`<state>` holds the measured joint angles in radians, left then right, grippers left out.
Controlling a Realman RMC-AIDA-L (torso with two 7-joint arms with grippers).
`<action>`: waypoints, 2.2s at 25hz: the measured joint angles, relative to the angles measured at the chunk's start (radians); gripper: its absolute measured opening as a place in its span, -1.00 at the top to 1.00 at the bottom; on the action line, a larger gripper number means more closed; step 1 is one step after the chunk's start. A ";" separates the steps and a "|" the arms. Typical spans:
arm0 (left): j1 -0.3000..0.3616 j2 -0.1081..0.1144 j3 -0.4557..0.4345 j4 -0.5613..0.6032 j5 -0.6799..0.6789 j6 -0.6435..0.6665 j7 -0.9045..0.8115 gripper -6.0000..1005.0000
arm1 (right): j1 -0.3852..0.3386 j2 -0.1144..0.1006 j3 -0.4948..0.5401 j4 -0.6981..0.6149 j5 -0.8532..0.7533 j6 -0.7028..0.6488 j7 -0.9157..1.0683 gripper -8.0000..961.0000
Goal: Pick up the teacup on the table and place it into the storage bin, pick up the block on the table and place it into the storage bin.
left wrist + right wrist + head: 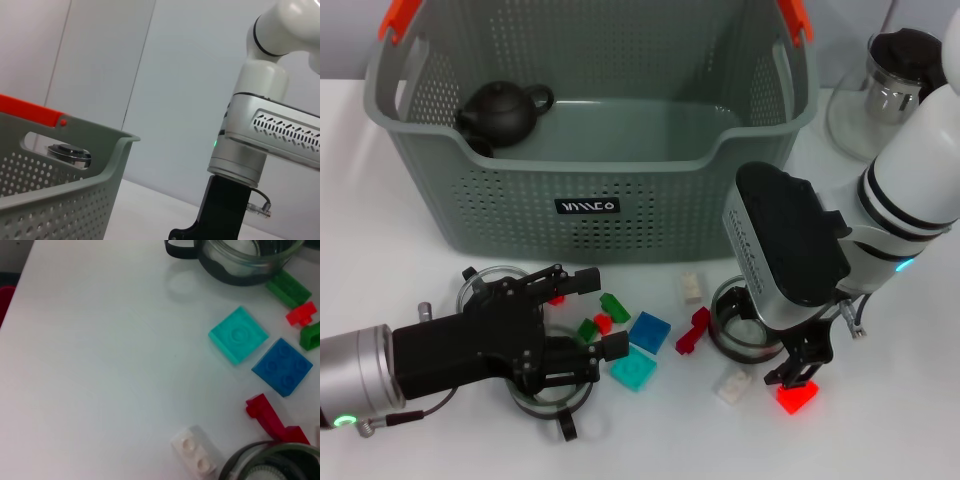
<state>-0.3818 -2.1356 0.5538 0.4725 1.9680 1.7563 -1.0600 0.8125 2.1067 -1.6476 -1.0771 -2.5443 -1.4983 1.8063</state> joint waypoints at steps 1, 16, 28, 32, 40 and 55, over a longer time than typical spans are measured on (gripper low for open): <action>0.000 0.000 0.000 0.000 0.000 0.000 0.000 -0.74 | 0.001 0.000 -0.002 0.004 0.000 0.004 0.001 -0.71; 0.012 -0.001 -0.006 0.000 0.000 -0.004 0.000 -0.74 | 0.004 0.001 -0.023 0.054 -0.001 0.068 0.008 -0.70; 0.015 -0.001 -0.014 -0.002 0.000 -0.005 0.002 -0.74 | 0.015 -0.002 -0.037 0.074 -0.016 0.101 0.059 -0.20; 0.015 -0.001 -0.014 -0.002 0.001 -0.006 0.002 -0.74 | 0.015 -0.002 -0.038 0.075 -0.016 0.097 0.071 -0.02; 0.022 0.000 -0.014 -0.002 0.001 -0.006 0.002 -0.74 | 0.016 -0.002 -0.032 0.062 -0.007 0.054 0.083 0.49; 0.037 0.007 -0.017 0.008 0.011 0.003 0.002 -0.74 | 0.002 -0.007 0.112 -0.161 0.037 -0.220 0.109 0.89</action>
<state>-0.3451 -2.1282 0.5365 0.4804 1.9791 1.7590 -1.0584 0.8145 2.1000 -1.5356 -1.2385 -2.5074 -1.7179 1.9154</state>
